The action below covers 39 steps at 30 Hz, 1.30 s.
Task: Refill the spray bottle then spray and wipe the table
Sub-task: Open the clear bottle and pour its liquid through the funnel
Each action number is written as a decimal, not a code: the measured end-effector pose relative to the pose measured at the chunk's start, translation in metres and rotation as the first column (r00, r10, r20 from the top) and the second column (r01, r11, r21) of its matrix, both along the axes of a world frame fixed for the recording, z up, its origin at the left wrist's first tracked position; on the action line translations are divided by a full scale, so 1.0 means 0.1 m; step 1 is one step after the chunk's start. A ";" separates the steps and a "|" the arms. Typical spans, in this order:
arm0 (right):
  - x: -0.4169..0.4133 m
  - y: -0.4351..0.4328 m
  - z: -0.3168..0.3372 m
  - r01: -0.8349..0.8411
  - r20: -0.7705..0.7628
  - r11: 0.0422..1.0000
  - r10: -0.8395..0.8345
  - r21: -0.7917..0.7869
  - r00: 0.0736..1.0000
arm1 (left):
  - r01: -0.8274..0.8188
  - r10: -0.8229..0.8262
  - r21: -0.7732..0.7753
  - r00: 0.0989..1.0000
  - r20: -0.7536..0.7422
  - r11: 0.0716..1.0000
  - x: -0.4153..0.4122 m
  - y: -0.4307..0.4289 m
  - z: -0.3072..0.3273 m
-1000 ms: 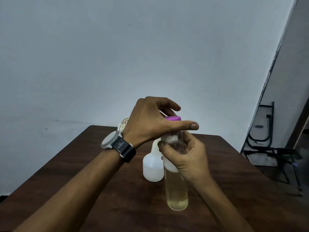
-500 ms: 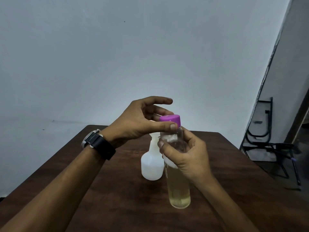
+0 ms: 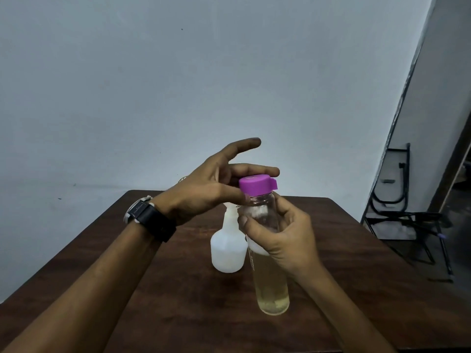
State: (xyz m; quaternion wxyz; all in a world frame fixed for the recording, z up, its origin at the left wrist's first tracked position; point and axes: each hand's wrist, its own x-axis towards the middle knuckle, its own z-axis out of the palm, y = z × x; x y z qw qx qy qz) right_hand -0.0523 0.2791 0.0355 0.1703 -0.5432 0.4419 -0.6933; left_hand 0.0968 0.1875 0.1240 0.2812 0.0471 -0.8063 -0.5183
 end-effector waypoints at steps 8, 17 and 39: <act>0.02 -0.02 -0.01 -0.021 -0.022 1.000 0.020 -0.023 1.000 | -0.332 0.328 -0.063 0.942 -0.067 0.941 -0.16 -0.04 -0.05; -0.01 0.02 0.00 -0.027 -0.015 0.999 0.027 -0.024 1.000 | -0.020 0.020 -0.005 0.999 -0.040 1.000 -0.11 0.06 -0.10; -0.05 0.01 0.00 -0.030 -0.026 0.999 0.030 -0.028 0.999 | -0.002 0.002 -0.056 1.000 0.002 0.998 -0.05 -0.03 -0.05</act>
